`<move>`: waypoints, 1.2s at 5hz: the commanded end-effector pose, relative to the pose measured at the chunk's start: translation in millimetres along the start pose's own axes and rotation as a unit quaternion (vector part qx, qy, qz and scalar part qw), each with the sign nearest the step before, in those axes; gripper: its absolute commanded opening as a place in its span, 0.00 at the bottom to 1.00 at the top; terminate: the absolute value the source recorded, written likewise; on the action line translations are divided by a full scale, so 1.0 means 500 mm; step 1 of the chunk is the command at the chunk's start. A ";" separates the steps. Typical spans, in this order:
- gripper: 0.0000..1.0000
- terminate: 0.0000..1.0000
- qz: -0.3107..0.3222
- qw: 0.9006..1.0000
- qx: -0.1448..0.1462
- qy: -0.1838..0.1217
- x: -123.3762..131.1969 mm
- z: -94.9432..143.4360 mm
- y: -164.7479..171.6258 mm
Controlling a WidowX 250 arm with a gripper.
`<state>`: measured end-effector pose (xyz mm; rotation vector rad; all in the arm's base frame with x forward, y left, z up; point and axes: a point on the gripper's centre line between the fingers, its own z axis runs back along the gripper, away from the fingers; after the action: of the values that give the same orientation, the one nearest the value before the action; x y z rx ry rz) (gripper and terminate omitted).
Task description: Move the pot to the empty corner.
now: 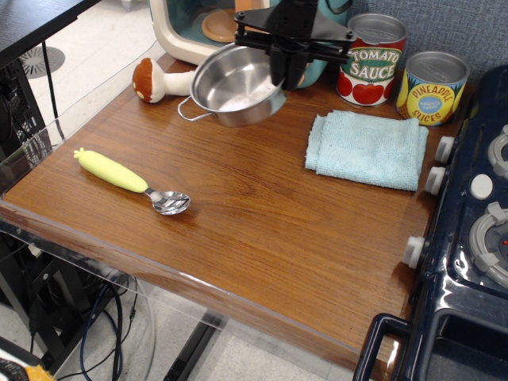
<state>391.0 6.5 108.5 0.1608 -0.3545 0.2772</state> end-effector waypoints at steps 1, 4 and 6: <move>0.00 0.00 -0.131 0.989 -0.053 -0.037 -0.104 0.072 -0.101; 0.00 0.00 -0.242 0.967 -0.079 0.002 -0.258 0.060 -0.162; 0.00 0.00 -0.294 0.952 -0.078 0.025 -0.323 0.033 -0.184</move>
<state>270.1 -128.7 43.0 0.1093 -0.2272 -0.3290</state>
